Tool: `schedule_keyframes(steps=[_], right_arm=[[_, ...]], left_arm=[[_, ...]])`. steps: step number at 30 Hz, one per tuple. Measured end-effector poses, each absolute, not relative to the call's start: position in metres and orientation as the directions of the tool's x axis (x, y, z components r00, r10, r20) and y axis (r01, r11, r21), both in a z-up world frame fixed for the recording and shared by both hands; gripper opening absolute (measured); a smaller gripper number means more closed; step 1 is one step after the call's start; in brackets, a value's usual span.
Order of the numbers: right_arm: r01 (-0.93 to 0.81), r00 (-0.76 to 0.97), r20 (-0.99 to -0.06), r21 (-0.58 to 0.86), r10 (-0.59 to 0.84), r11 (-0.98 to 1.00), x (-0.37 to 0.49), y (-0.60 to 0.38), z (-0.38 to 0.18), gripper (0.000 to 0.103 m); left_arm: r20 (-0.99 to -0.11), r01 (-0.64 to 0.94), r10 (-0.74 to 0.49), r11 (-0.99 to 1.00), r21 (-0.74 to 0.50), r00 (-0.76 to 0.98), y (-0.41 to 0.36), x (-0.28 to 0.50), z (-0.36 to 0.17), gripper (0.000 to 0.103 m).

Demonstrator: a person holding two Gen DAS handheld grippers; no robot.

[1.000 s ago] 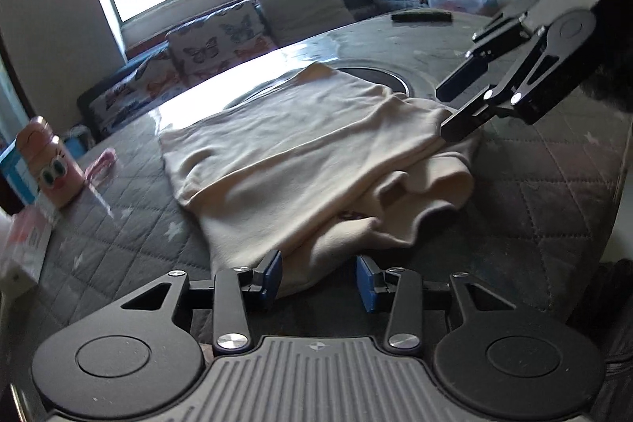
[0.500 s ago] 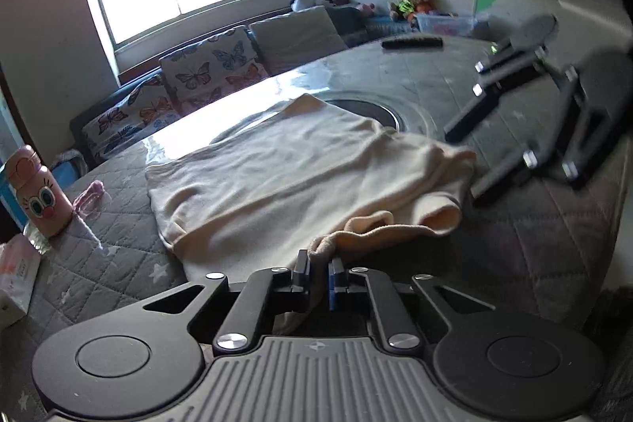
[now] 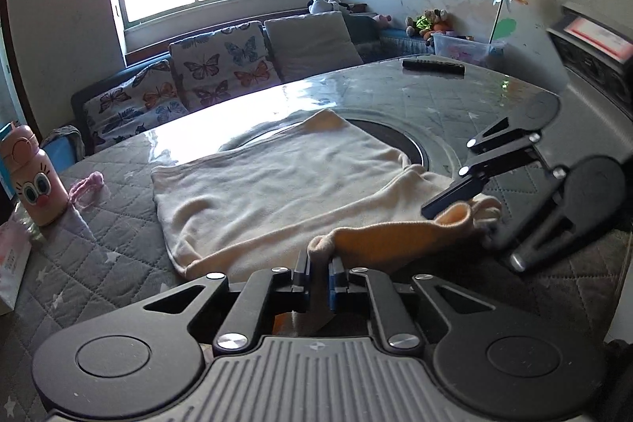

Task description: Fold clothes

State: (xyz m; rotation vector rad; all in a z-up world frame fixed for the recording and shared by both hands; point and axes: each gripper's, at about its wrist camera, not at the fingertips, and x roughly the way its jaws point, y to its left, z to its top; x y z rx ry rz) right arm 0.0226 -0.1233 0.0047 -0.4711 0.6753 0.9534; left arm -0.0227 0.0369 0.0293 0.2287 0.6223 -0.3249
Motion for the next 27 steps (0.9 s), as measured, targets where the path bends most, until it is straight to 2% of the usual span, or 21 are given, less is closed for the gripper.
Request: schedule_keyframes(steps=[1,3,4,5,7,8,11,15,17,18,19,21,26,27], right_arm=[[-0.858,0.391,-0.709,-0.05,0.587,0.512,0.027,-0.123,0.005,0.028],[-0.849,0.371,-0.71,0.002,0.599,0.529,0.035,-0.124,0.008,0.022],[-0.845,0.371,-0.709,0.01,0.6,0.535,0.037,-0.126,0.009,0.019],[-0.84,0.371,-0.708,0.02,0.601,0.542,0.039,-0.127,0.012,0.018],[-0.836,0.37,-0.703,0.034,0.608,0.548,0.043,-0.128,0.016,0.017],[-0.833,0.37,-0.7,0.041,0.611,0.551,0.044,-0.128,0.018,0.016],[-0.826,0.377,-0.694,0.047,0.613,0.562,0.048,-0.126,0.022,0.016],[-0.818,0.389,-0.679,0.056,0.623,0.572,0.053,-0.126,0.029,0.016],[-0.813,0.396,-0.673,0.059,0.624,0.58,0.055,-0.126,0.031,0.015],[-0.81,0.4,-0.671,0.061,0.624,0.584,0.055,-0.126,0.032,0.015],[-0.808,0.401,-0.671,0.062,0.623,0.586,0.056,-0.126,0.031,0.015],[-0.804,0.403,-0.672,0.064,0.621,0.591,0.056,-0.127,0.03,0.015],[-0.804,0.395,-0.687,0.062,0.61,0.591,0.05,-0.13,0.018,0.017],[-0.808,0.391,-0.692,0.058,0.607,0.587,0.048,-0.132,0.016,0.02]], left_arm=[[-0.604,0.363,-0.225,0.925,0.115,0.764,0.038,-0.025,0.029,0.013],[-0.605,0.361,-0.219,0.924,0.122,0.765,0.04,-0.03,0.027,0.019],[-0.605,0.356,-0.212,0.926,0.127,0.767,0.041,-0.033,0.027,0.031],[-0.603,0.351,-0.205,0.927,0.134,0.771,0.042,-0.037,0.026,0.038],[-0.599,0.348,-0.196,0.925,0.15,0.776,0.044,-0.042,0.023,0.039],[-0.601,0.347,-0.189,0.925,0.157,0.777,0.045,-0.044,0.022,0.043],[-0.605,0.35,-0.164,0.914,0.203,0.779,0.043,-0.048,0.017,0.047],[-0.612,0.353,-0.134,0.902,0.251,0.779,0.041,-0.047,0.007,0.047],[-0.613,0.355,-0.119,0.892,0.279,0.781,0.041,-0.046,0.002,0.042],[-0.613,0.355,-0.108,0.886,0.297,0.782,0.041,-0.045,0.0,0.036],[-0.615,0.355,-0.095,0.88,0.316,0.783,0.041,-0.044,-0.003,0.024],[-0.611,0.351,-0.091,0.88,0.32,0.786,0.044,-0.043,-0.004,0.015],[-0.587,0.33,-0.108,0.899,0.286,0.803,0.053,-0.044,0.007,0.011],[-0.583,0.326,-0.107,0.902,0.284,0.805,0.053,-0.045,0.009,0.011]])
